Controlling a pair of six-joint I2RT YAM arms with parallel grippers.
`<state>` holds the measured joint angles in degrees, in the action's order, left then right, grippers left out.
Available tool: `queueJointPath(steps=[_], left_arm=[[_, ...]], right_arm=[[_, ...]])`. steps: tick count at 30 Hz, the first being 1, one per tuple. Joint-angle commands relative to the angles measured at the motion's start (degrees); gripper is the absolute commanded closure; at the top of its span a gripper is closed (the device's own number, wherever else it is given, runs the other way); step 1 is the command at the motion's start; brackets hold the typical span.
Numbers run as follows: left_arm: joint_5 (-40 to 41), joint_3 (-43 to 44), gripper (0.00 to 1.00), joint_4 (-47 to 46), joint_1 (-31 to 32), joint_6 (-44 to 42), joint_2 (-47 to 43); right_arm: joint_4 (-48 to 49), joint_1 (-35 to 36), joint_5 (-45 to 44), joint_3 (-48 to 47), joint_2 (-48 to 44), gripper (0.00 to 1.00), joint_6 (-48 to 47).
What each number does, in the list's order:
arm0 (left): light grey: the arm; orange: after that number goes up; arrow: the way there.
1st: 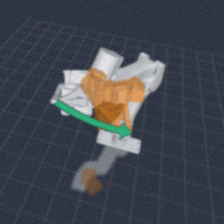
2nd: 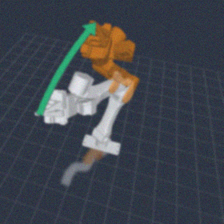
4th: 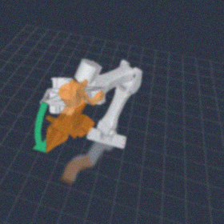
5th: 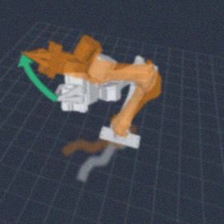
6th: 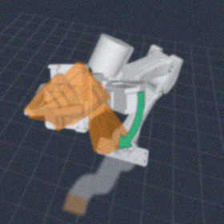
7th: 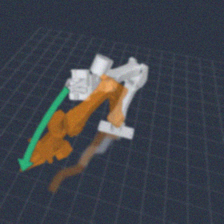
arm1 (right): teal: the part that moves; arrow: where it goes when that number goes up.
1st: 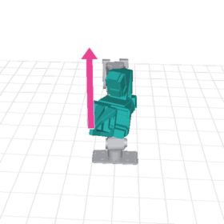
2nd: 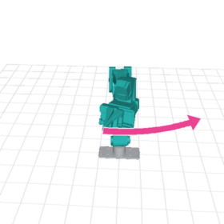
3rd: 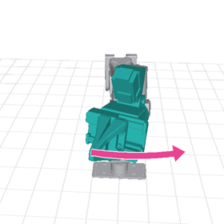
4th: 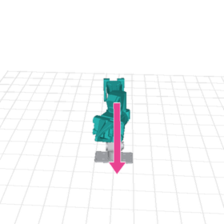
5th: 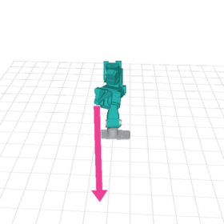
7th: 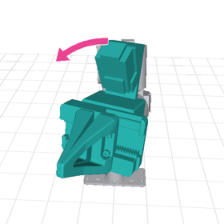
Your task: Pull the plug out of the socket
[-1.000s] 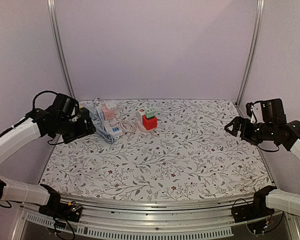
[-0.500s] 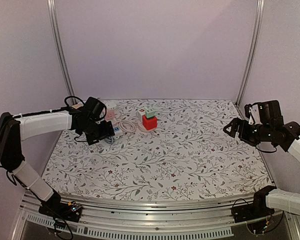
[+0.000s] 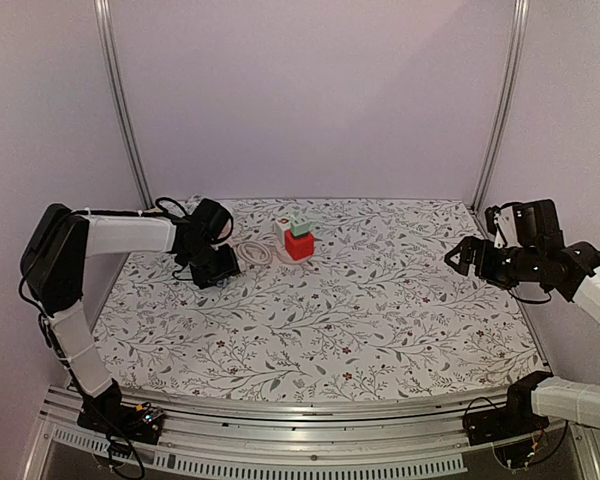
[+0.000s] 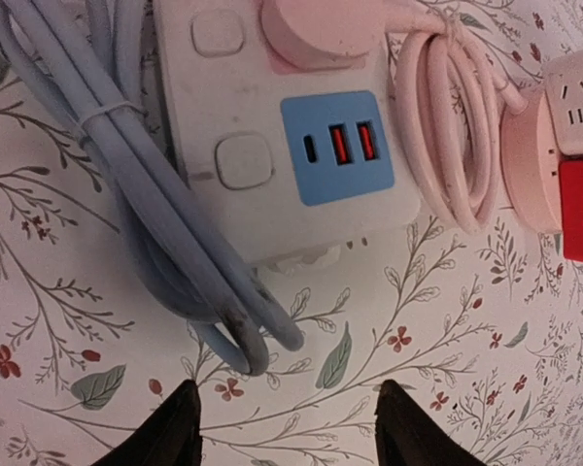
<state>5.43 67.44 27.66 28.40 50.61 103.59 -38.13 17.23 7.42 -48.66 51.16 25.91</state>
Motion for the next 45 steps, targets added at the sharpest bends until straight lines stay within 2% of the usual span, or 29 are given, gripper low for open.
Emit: queueJointPath(steps=[1, 10, 16, 19, 28, 35, 39, 45], left_arm=[[0.1, 1.7, 0.41, -0.5, -0.7, -0.2, 1.3], [-1.0, 1.6, 0.47, -1.4, -3.5, -1.8, 3.0], [-2.9, 3.4, 0.48, -2.0, -4.1, -3.3, 5.2], [-4.1, 3.3, 0.58, -2.8, -4.5, -3.3, 5.8], [-4.4, 1.6, 0.7, -3.7, -4.6, -3.0, 5.5], [-5.0, -0.9, 0.86, -4.1, -4.6, -3.8, 3.6], [-4.3, -5.0, 1.0, -6.0, -4.6, -4.4, 0.5], [-7.5, -8.6, 1.0, -7.5, -4.5, -6.1, -3.3]], right_arm=[[0.8, 0.3, 0.5, 0.8, 1.3, 0.02, -1.1], [1.1, 0.3, -1.2, 1.0, 1.0, 0.02, -0.7], [4.0, 0.2, -2.3, 0.2, 1.4, 0.02, 0.0], [4.8, 0.3, -2.6, -0.6, 2.2, 0.02, 0.2], [5.5, 0.3, -4.2, -0.5, 3.2, 0.02, 0.2], [5.9, 0.2, -3.1, -0.4, 4.0, 0.03, -0.6], [7.1, 0.3, -2.8, 0.2, 4.0, 0.02, -0.6], [8.5, 0.9, -2.5, 0.0, 4.8, 0.02, -2.7]])
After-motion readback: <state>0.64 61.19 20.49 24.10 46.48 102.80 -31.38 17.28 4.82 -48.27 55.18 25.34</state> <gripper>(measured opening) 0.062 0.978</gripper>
